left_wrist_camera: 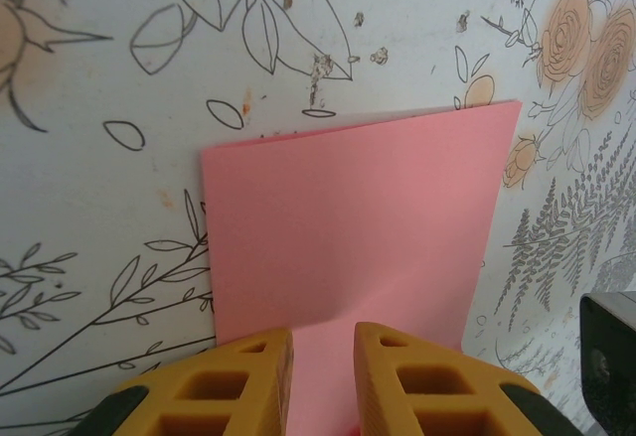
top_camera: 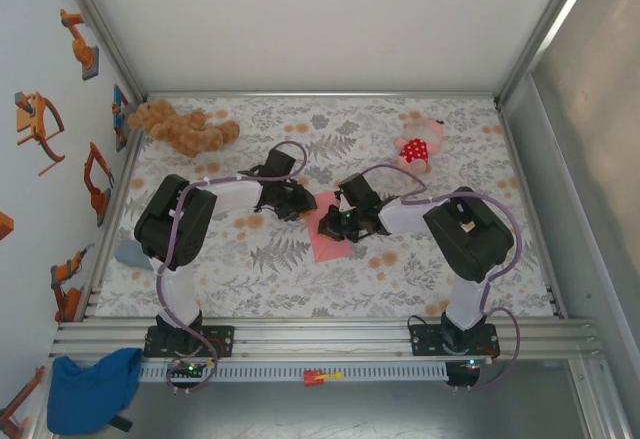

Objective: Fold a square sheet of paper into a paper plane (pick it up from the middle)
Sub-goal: Fold the triangle a second time at the center of the table.

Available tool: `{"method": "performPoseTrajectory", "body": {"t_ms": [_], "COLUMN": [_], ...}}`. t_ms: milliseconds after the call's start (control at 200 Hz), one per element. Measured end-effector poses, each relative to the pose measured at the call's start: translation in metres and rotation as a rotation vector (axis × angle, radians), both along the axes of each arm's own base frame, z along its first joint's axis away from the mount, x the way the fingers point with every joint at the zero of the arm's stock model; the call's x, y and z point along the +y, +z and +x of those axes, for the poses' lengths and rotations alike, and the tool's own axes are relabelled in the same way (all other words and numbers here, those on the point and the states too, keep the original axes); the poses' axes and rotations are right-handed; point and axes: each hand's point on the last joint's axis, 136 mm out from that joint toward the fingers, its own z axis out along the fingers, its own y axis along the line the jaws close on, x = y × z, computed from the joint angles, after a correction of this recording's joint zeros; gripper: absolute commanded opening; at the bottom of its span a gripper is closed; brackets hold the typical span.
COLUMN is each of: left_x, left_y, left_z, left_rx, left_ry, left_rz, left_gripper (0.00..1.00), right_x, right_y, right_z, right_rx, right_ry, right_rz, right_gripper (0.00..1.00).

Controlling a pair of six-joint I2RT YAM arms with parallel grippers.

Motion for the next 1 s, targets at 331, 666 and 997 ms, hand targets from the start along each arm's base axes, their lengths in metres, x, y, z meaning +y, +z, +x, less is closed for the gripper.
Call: {"method": "performPoseTrajectory", "body": {"t_ms": [331,666,997], "left_x": [-0.0001,-0.0001,0.0024], "left_y": [0.0002,0.0001,0.0021], "left_z": [0.0002,0.0001,-0.0001], "left_rx": [-0.001,0.000,-0.004], "left_ry": [0.000,0.000,0.017], "left_rz": [0.000,0.000,0.001], "left_gripper": [0.24,0.24,0.25], "right_x": [0.0002,0.0006,0.0000], "right_y": [-0.0004,-0.0032,-0.0045], "right_z": [-0.0004,0.0004,0.0003], "right_rx": [0.003,0.008,0.023], "right_ry": [0.001,0.001,-0.007], "right_rz": [0.001,-0.004,-0.015], "right_gripper": [0.00,0.00,0.10]}}
